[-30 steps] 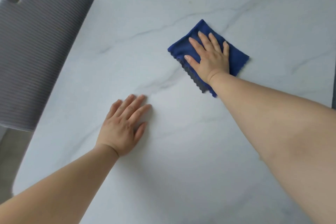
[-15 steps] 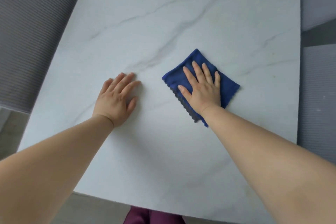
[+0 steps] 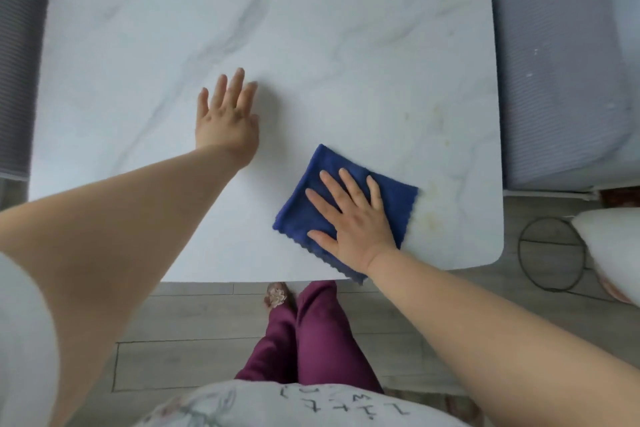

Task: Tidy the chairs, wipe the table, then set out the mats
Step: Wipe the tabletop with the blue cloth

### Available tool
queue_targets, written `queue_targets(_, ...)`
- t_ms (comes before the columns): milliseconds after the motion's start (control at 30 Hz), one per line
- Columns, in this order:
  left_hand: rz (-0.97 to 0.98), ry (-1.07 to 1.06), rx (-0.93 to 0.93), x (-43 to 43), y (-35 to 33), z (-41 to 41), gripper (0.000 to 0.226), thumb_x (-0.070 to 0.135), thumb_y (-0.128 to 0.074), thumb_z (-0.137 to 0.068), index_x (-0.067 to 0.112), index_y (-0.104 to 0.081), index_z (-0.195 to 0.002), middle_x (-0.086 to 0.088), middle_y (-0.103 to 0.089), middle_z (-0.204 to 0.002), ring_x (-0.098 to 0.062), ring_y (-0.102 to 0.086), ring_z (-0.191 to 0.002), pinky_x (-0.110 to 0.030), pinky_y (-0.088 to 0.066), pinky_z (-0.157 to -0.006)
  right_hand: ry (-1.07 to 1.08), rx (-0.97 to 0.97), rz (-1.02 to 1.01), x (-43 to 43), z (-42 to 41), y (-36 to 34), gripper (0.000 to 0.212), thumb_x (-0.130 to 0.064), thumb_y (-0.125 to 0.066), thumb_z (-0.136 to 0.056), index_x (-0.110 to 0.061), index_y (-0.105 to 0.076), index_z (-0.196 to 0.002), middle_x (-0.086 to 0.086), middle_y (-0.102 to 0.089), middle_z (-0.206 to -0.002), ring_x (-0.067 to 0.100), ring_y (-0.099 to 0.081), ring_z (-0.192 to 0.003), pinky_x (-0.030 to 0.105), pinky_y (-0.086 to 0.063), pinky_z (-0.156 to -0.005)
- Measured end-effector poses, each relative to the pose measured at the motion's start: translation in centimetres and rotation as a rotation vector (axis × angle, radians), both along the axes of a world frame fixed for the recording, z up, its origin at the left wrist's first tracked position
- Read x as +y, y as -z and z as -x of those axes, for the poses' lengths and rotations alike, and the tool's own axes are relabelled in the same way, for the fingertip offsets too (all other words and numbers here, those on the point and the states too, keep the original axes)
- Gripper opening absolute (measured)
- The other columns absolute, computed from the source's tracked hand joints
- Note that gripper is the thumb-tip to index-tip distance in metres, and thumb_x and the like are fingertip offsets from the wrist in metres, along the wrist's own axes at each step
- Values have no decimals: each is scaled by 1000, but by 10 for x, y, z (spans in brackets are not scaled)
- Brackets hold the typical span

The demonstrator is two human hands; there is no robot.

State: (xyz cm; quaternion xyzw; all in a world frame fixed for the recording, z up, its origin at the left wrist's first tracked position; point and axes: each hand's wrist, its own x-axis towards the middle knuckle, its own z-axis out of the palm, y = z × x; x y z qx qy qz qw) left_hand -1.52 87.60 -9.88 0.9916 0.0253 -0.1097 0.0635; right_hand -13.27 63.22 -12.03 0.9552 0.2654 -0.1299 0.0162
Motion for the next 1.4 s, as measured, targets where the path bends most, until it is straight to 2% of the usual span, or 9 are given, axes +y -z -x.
queue_targets(167, 73, 100, 23, -43, 2, -4, 53, 38, -23, -100, 25, -13, -151, 6, 3, -161, -18, 5, -149, -41, 3, -120, -364, 64, -76, -36, 29, 4, 64, -66, -32, -89, -42, -23, -148, -6, -16, -161, 26, -10, -148, 58, -2, -115)
queue_targets(300, 89, 133, 15, -60, 9, -27, 53, 39, -24, -100, 26, -17, -151, 6, 1, -162, -20, 3, -149, -42, 2, -120, -519, 87, -160, -61, -14, 8, 59, -62, -41, -89, -46, -30, -145, -12, -24, -158, 20, -13, -147, 53, -2, -116)
queue_targets(500, 117, 40, -31, -70, 21, -57, 51, 38, -28, -98, 25, -26, -148, 4, -10, -161, -19, -4, -148, -40, -2, -119, -325, -29, -118, -85, -153, 6, 58, -64, -37, -89, -43, -35, -143, -8, -29, -157, 25, -23, -145, 55, -10, -114)
queue_targets(633, 79, 24, -40, -72, 25, -58, 56, 43, -25, -93, 23, -33, -145, 1, -20, -159, -22, -14, -147, -41, -7, -117, -316, -40, -78, -78, -226, 2, 59, -65, -31, -90, -42, -36, -144, -7, -28, -157, 25, -23, -146, 53, -6, -115)
queue_targets(700, 70, 26, -32, -73, 23, -59, 56, 44, -26, -93, 22, -35, -144, 0, -23, -158, -23, -16, -147, -42, -10, -117, -302, -23, -53, -75, -259, -1, 62, -66, -25, -89, -42, -33, -146, -8, -25, -159, 24, -18, -147, 51, -2, -116)
queue_targets(833, 61, 22, -44, -75, 21, -62, 55, 43, -30, -94, 21, -38, -143, -1, -28, -156, -25, -21, -145, -43, -13, -117, -225, -9, 7, -70, -334, -5, 64, -69, -12, -88, -48, -14, -149, -13, -7, -162, 19, -2, -149, 51, 1, -118)
queue_targets(1000, 49, 25, -60, -75, 23, -65, 54, 42, -34, -93, 20, -42, -141, -1, -31, -155, -27, -26, -143, -45, -16, -116, -153, -24, -7, -67, -411, -4, 63, -68, -14, -90, -48, -11, -149, -15, -1, -162, 17, 1, -149, 51, 1, -118)
queue_targets(1233, 64, 22, -101, -76, 24, -66, 54, 43, -35, -93, 19, -45, -140, -2, -34, -154, -27, -29, -142, -48, -20, -115, -18, -53, -20, -69, -443, -1, 62, -68, -15, -92, -47, -8, -150, -15, 0, -162, 17, 2, -149, 49, 1, -118)
queue_targets(1400, 46, 18, -101, -76, 25, -64, 54, 44, -33, -93, 21, -41, -141, -1, -32, -155, -26, -26, -143, -46, -17, -116, 303, -86, -88, -78, -400, 4, 63, -67, -16, -93, -43, -10, -151, -11, -4, -162, 20, 0, -149, 53, -3, -117)
